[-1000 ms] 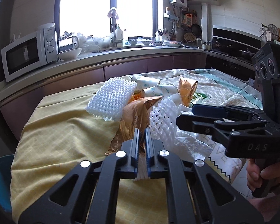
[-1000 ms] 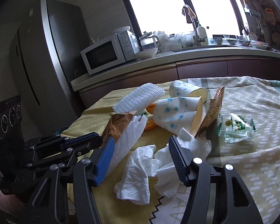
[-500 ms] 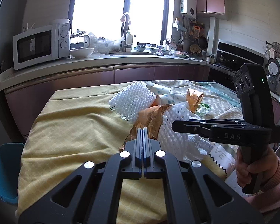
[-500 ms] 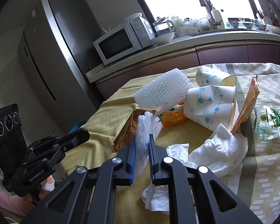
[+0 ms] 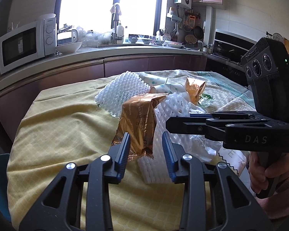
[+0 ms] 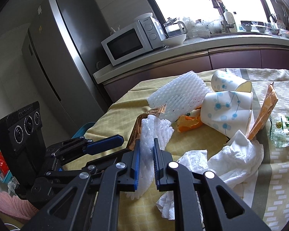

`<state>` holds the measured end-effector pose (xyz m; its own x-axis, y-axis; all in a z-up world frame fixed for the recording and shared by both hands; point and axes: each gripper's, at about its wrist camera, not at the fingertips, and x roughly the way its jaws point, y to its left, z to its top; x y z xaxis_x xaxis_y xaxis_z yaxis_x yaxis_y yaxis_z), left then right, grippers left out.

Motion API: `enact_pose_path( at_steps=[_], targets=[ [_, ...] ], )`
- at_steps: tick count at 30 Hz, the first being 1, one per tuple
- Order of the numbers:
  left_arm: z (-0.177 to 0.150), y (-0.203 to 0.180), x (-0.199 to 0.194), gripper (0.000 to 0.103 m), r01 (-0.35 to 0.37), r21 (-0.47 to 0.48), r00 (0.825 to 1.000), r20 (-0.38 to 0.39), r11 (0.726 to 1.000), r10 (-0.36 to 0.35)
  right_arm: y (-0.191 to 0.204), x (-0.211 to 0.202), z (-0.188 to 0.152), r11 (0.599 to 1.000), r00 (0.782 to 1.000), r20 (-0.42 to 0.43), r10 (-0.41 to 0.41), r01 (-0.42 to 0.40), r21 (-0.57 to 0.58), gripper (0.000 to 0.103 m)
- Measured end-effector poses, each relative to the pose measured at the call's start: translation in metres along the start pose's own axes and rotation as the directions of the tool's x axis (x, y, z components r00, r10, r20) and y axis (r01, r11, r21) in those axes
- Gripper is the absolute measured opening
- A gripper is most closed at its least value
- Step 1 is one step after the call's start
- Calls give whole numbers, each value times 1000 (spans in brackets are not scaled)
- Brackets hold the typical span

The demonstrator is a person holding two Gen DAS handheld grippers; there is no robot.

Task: Collect trash
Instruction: 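Carry both held items to the teal bin and open both tools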

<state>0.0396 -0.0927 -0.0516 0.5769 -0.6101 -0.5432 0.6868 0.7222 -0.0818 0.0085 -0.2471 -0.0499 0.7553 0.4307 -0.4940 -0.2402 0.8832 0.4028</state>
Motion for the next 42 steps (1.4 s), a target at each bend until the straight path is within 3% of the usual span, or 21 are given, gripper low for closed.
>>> enact_pose_path(
  at_steps=[1,10,19,25,32,36,42],
  targets=[
    [1,1,3,11,4,-6,1000,-14,1000,-5,0,0,0,1000,1000,0,1,-1,-1,11],
    [2,13,-25,10,-46,-60,998,41,997,48,15,2,7,999,1000,-1,29,-29,-35,11],
    [-5,66,-96,10,-170,-162,977,103,972,188,52,8,29,982,986,0,164,-163,-97,11],
    [-17,111,-144,10,-303,-230,935,115,925,335,85,30,47,954,963,-19,269,-269,-132,11],
    [-39,175,-184,10,-460,-315,865,53,830,499,131,79,68,910,924,-63,376,-381,-162,11],
    [-57,210,-192,10,-527,-343,829,-8,777,559,159,114,76,890,905,-100,413,-425,-164,11],
    [-79,253,-184,10,-583,-370,800,-103,723,592,192,170,81,885,889,-186,419,-445,-136,11]
  ],
)
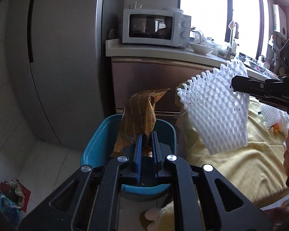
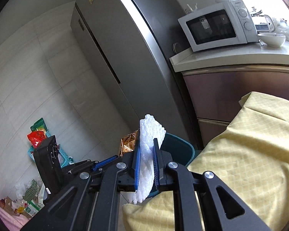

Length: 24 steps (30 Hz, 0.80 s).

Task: Collect trash
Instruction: 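Carry both held items to the teal bin and open both tools, then move both open tools back over the table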

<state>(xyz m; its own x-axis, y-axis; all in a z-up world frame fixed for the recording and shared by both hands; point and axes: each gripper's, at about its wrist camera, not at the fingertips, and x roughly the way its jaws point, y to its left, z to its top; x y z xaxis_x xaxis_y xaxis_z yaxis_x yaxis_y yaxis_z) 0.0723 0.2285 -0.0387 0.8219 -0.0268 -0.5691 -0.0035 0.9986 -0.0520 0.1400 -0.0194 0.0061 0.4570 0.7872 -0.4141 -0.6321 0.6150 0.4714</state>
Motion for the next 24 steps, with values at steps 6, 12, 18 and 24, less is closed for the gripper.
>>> enact_pose_path(
  at_steps=[6,12,18,24],
  targets=[
    [-6,15,36,10,-41,-10,996,-75,999,40,-6,49,0,999,994,-105,-18,22,39,11],
    [-8,23,69,12,-52,-33,989,-137,998,47,-15,91,-5,995,977,-210,-45,63,81,13],
    [-4,32,97,16,-64,-81,981,-189,995,48,-21,118,-10,987,952,-295,-85,120,104,16],
    [-5,32,101,24,-68,-93,982,-179,993,50,-18,110,-11,986,954,-279,-111,140,86,29]
  ],
)
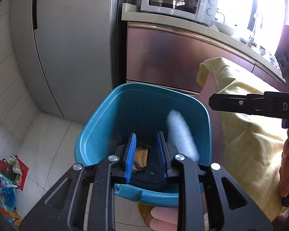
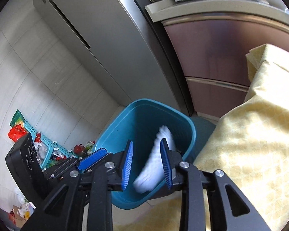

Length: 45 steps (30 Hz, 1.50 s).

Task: Collect trash
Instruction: 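Move both open tools back over the table, then grasp the white foam net with the left tool while the right tool grasps a crumpled tissue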

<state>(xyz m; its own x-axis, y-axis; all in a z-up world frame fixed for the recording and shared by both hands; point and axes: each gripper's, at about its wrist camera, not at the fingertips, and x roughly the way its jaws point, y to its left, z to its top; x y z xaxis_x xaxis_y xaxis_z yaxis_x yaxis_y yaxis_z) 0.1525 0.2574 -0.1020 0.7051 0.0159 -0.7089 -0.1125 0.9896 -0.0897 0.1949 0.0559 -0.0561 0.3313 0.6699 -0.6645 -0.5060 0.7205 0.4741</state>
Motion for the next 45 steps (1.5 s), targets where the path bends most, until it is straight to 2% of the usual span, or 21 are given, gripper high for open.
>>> enact_pose_path(
  at_steps=[8,10,14,18,22,26,32,36,40,45],
  targets=[
    [-2,-25,-38,34,15,36,995,98,999,-18,-7,-46,-13,999,997,79,27,-25,-28,31],
    [-1,-35,-51,38,30,58,991,130,998,-37,-6,-66,-16,998,993,111,29,-23,-51,35],
    [1,-61,-75,42,92,115,978,179,989,-111,-14,-112,-29,997,983,184,8,8,-82,38],
    [1,-94,-93,47,175,182,958,194,968,-209,-31,-158,-48,996,965,259,-29,50,-74,43],
    [-3,-132,-103,50,273,242,932,172,931,-318,-57,-203,-77,995,944,316,-90,101,-20,44],
    [-6,-174,-101,51,339,293,912,133,894,-389,-83,-242,-109,983,917,355,-182,174,55,45],
    [-16,-239,-90,57,428,353,879,51,832,-473,-118,-286,-161,952,877,374,-301,257,164,45],
    [-17,-277,-81,59,473,382,860,-5,794,-510,-135,-303,-185,928,858,360,-366,307,212,45],
    [-9,-309,-67,63,514,389,841,-56,764,-538,-145,-305,-200,912,852,342,-398,328,245,45],
    [1,-339,-42,64,531,373,841,-121,761,-528,-148,-301,-215,911,861,319,-397,327,251,45]
  ],
)
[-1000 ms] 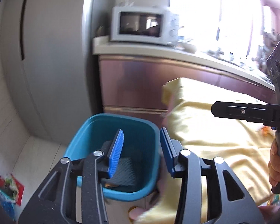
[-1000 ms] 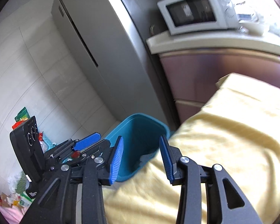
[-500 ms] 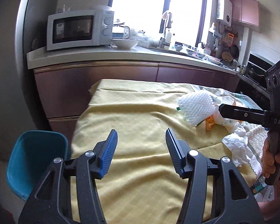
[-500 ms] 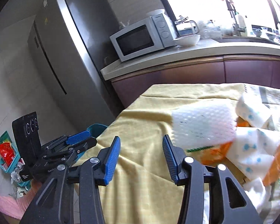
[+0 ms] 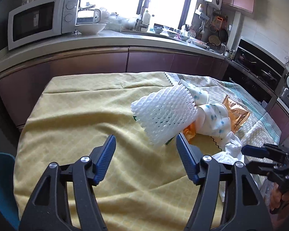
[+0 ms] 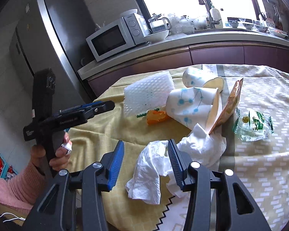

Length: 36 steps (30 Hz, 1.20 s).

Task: Collect trash
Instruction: 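Grasp the white foam net with the left tool while the right tool grasps a crumpled tissue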

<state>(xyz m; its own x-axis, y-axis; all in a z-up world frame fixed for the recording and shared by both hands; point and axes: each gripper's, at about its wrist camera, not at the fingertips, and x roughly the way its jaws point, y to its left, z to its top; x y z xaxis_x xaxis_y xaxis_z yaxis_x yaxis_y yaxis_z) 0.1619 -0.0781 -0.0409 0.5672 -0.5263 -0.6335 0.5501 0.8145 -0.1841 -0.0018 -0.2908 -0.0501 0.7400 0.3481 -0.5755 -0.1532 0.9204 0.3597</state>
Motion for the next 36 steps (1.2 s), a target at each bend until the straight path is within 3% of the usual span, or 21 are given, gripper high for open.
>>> enact_pose_path(
  at_steps=[12,15,22,29,36],
  targets=[
    [11,-3,53,64,14,-55,991,-132,998,-21,4,11,-21,1000,999,-52,10,-11,-14,46],
    [12,-4,60,52,34,-71,988,-145,997,-44,3,14,-23,1000,998,-67,5,-5,-9,44],
    [11,-3,52,16,60,-97,991,-115,993,-71,4,13,-21,999,997,-70,33,-33,-6,27],
    [8,2,20,11,98,-117,993,-51,988,-105,12,11,-19,997,996,-62,70,-72,-22,11],
    [4,15,-25,11,117,-137,993,26,984,-115,19,7,-12,994,994,-33,104,-105,-29,9]
  ],
)
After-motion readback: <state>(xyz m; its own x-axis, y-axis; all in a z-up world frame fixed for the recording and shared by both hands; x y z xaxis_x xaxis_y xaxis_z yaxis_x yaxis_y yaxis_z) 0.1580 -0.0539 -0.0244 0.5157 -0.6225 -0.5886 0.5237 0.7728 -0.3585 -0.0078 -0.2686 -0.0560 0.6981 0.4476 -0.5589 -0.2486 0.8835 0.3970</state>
